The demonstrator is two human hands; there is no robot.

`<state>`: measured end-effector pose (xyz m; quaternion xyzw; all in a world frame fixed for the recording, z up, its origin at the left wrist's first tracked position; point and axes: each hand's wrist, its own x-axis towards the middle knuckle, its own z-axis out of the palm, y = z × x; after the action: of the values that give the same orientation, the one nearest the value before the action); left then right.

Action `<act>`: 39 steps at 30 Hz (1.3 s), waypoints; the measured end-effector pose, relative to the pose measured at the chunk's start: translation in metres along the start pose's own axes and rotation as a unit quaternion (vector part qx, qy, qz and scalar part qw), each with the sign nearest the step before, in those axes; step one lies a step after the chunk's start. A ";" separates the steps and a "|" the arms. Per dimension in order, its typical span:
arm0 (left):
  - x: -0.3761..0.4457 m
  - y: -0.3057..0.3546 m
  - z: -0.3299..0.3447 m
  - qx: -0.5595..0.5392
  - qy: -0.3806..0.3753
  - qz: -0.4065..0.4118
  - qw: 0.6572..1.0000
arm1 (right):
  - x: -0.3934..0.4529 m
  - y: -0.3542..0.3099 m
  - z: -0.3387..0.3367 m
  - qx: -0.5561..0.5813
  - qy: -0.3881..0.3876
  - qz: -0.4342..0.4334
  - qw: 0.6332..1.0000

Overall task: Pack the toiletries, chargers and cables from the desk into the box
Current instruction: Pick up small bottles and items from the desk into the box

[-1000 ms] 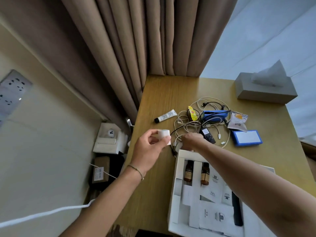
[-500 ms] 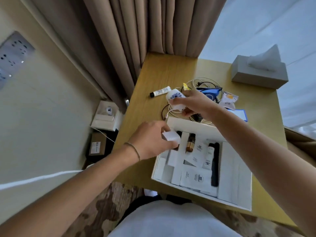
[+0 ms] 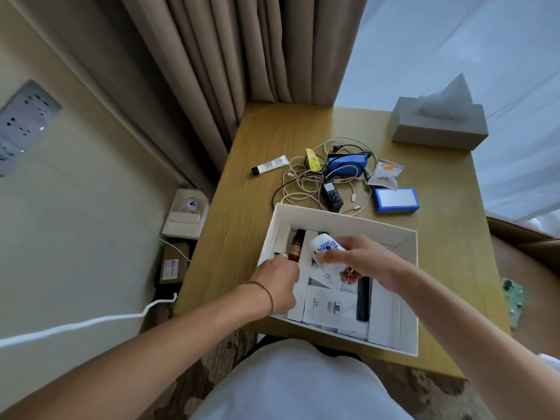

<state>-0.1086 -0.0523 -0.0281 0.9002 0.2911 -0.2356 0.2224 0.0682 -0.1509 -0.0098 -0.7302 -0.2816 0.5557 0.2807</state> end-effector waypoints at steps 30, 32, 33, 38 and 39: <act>0.013 0.001 0.027 0.076 -0.025 -0.050 0.996 | 0.043 0.077 0.064 -0.212 0.066 0.097 0.970; 0.012 0.000 0.025 0.062 -0.015 -0.038 0.997 | 0.045 0.075 0.063 -0.221 0.063 0.102 0.968; 0.011 -0.001 0.023 0.048 -0.002 -0.029 0.998 | 0.045 0.074 0.063 -0.222 0.059 0.105 0.968; 0.008 -0.010 0.015 -0.033 0.051 0.010 0.998 | 0.044 0.075 0.060 -0.206 0.041 0.114 0.971; 0.008 -0.010 0.014 -0.040 0.059 0.013 0.997 | 0.044 0.076 0.059 -0.204 0.039 0.116 0.971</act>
<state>-0.1135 -0.0488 -0.0463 0.9068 0.3007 -0.1672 0.2434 0.0280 -0.1659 -0.1069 -0.8205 -0.2913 0.4868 0.0705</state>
